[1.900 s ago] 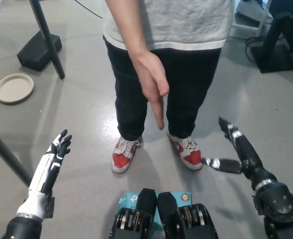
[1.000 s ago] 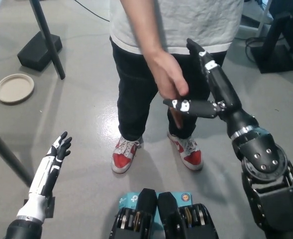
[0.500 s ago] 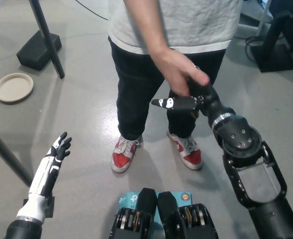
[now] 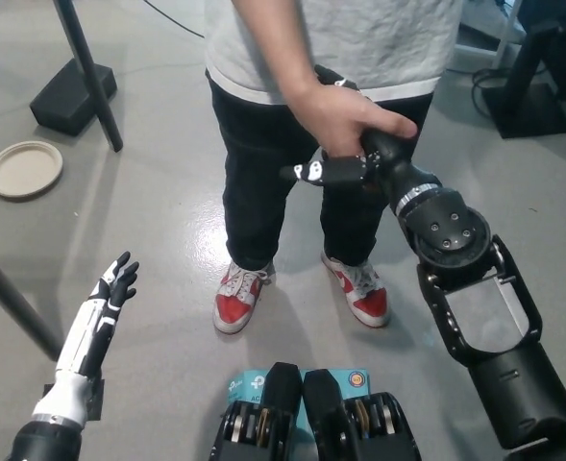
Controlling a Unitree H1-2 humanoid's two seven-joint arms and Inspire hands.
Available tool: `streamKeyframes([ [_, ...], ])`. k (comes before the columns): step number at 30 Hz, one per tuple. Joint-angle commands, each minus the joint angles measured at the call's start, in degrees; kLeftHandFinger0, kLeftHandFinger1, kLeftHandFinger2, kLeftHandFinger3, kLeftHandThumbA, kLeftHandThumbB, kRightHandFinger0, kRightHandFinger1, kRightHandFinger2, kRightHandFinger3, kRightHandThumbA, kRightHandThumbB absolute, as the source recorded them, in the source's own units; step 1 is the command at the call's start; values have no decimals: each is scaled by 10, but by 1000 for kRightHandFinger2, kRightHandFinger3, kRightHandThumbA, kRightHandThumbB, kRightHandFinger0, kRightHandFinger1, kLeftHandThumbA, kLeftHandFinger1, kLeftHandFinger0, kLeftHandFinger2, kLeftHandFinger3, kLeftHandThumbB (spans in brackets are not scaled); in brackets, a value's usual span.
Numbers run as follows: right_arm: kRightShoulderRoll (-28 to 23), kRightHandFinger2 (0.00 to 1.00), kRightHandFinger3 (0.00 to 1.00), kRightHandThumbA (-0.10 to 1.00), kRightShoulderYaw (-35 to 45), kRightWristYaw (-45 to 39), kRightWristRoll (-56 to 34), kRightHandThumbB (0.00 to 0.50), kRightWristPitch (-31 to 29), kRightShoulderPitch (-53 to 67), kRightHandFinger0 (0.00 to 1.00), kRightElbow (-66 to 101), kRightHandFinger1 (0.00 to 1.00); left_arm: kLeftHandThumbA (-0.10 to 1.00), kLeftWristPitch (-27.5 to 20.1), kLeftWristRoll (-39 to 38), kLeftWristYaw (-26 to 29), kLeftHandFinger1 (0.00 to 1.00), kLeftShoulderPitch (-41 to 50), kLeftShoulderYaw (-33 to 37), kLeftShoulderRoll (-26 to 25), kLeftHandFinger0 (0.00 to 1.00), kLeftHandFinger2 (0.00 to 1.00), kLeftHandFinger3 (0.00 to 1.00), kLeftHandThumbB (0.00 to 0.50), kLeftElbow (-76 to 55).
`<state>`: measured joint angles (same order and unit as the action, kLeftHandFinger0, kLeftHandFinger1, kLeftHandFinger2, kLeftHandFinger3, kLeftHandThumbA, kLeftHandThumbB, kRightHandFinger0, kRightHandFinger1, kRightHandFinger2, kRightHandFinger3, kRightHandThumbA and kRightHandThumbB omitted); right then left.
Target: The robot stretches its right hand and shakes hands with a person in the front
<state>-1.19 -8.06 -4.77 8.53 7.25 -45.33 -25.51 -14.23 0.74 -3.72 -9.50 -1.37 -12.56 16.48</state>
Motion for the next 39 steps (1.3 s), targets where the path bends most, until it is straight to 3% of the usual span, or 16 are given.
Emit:
streamKeyframes([
  [1, 16, 1000, 1000, 1000, -1, 27, 19, 412, -10, -68, 1000, 21, 1000, 971, -18, -1, 0, 1000, -15, -7, -7, 1000, 1000, 1000, 120, -16],
  [6, 24, 1000, 1000, 1000, 4, 41, 30, 403, 0, -71, 1000, 28, 1000, 977, -17, 0, 0, 1000, -17, -7, -7, 1000, 1000, 1000, 129, -15],
  [7, 28, 1000, 1000, 827, 7, 62, 42, 273, 3, -73, 1000, 20, 1000, 988, -21, 2, 1, 1000, -19, -7, -8, 1000, 1000, 1000, 133, -12],
  [8, 30, 1000, 1000, 761, 9, 71, 48, 271, 4, -74, 1000, 17, 1000, 990, -22, 2, 1, 1000, -19, -7, -9, 1000, 1000, 1000, 133, -11],
  [9, 31, 1000, 1000, 631, 9, 74, 48, 218, 5, -74, 1000, 13, 1000, 990, -23, 2, 1, 1000, -19, -7, -9, 1000, 1000, 1000, 133, -10],
  [10, 31, 1000, 1000, 582, 10, 75, 48, 209, 3, -74, 1000, 11, 1000, 990, -19, 2, 1, 1000, -20, -7, -9, 1000, 1000, 1000, 129, -14],
  [18, 30, 1000, 1000, 492, 13, 82, 47, 214, -26, -74, 1000, -3, 1000, 984, -16, -2, -2, 1000, -23, -8, -11, 1000, 1000, 1000, 124, -17],
  [21, 28, 1000, 1000, 381, 10, 78, 50, 188, -15, -66, 1000, 17, 1000, 979, -19, -1, -1, 1000, -21, -8, -10, 1000, 1000, 1000, 106, -15],
  [26, 26, 1000, 1000, 383, 8, 66, 47, 182, -12, -55, 1000, 42, 1000, 972, -18, -2, -1, 1000, -18, -9, -9, 1000, 1000, 1000, 108, -15],
  [27, 21, 1000, 1000, 521, 2, 44, 44, 235, 11, -38, 1000, 107, 1000, 973, -17, 2, 1, 1000, -19, -8, -10, 1000, 1000, 1000, 115, -15],
  [31, 15, 1000, 1000, 502, -15, -8, 28, 218, 74, -11, 1000, 273, 1000, 971, -20, 2, 1, 1000, -23, -9, -11, 1000, 1000, 1000, 109, -10],
  [34, 15, 1000, 1000, 426, -25, -35, 11, 212, 119, -1, 1000, 384, 1000, 969, -22, 3, 2, 1000, -23, -9, -12, 1000, 1000, 1000, 107, -10],
  [35, 13, 1000, 1000, 450, -34, -50, 8, 227, 152, 1, 1000, 459, 1000, 968, -23, 1, 1, 1000, -23, -9, -12, 1000, 1000, 1000, 106, -11],
  [39, 4, 1000, 1000, 537, -56, -75, 23, 238, 191, -9, 1000, 604, 1000, 966, -18, 0, 0, 1000, -20, -9, -12, 1000, 1000, 1000, 99, -15],
])
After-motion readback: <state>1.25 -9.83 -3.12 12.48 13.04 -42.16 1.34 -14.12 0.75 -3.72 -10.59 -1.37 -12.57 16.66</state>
